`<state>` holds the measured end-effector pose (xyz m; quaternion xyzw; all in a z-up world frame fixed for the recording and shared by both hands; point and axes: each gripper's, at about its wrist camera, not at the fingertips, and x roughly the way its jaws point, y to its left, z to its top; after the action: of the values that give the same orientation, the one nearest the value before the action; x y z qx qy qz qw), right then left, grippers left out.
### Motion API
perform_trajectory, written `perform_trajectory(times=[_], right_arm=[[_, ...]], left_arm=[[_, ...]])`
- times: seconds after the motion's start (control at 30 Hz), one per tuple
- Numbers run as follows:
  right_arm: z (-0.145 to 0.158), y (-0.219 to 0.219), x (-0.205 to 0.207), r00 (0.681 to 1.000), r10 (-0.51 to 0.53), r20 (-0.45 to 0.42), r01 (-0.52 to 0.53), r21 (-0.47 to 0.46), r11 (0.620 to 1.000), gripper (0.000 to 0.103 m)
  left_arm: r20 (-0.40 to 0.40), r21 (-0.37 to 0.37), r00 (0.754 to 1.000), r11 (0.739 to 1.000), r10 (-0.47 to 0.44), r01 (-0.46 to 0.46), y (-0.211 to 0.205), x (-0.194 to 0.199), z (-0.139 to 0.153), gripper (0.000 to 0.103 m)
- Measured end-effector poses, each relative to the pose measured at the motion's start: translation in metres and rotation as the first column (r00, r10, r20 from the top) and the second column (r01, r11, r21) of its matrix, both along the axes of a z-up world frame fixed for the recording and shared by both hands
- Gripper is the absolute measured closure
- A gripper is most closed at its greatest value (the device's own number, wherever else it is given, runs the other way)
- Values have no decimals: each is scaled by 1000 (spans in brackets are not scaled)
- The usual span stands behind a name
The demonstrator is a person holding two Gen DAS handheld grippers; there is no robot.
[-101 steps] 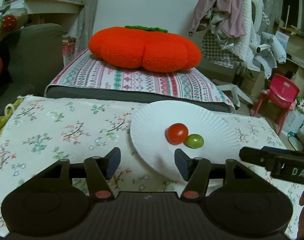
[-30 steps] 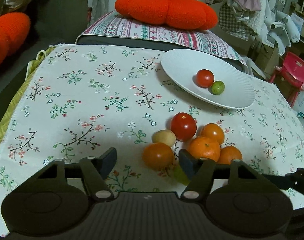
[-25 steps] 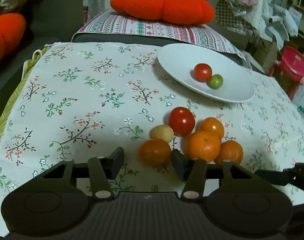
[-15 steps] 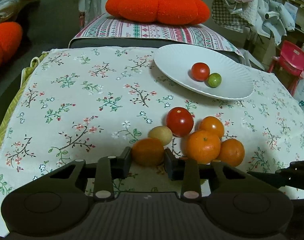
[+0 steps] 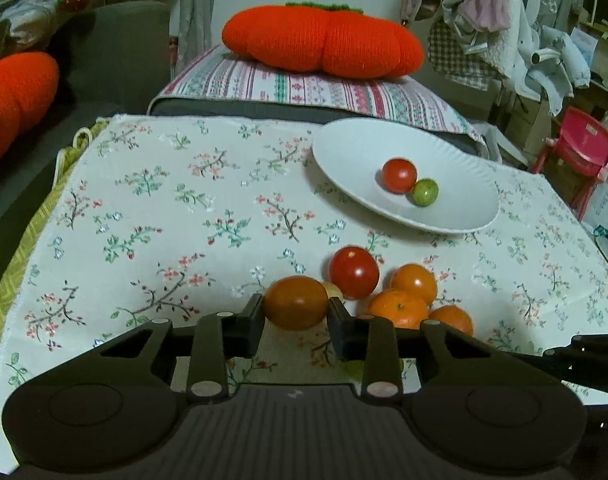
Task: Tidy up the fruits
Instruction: 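Grasp an orange tomato with the left gripper while the right grasps a beige fruit, then carry both fruits onto the white plate and open both grippers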
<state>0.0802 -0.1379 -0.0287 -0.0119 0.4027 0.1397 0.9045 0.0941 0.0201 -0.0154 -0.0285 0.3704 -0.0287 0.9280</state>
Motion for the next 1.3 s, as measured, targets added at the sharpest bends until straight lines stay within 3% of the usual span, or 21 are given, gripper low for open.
perform_trajectory(times=[0.43,0.87,1.3], right_arm=[[15,-15,0,996,-45,71,42,48,998,79],[25,-53,29,972,-196,132,187,81,979,79],[21,-60,65,967,-195,163,185,70,980,79]], left_arm=[[79,-33,997,999,20,-17,2,-1,20,83],[167,-1,982,996,-92,93,-22,37,22,83],[198,62,962,982,-188,179,-50,70,9,83]])
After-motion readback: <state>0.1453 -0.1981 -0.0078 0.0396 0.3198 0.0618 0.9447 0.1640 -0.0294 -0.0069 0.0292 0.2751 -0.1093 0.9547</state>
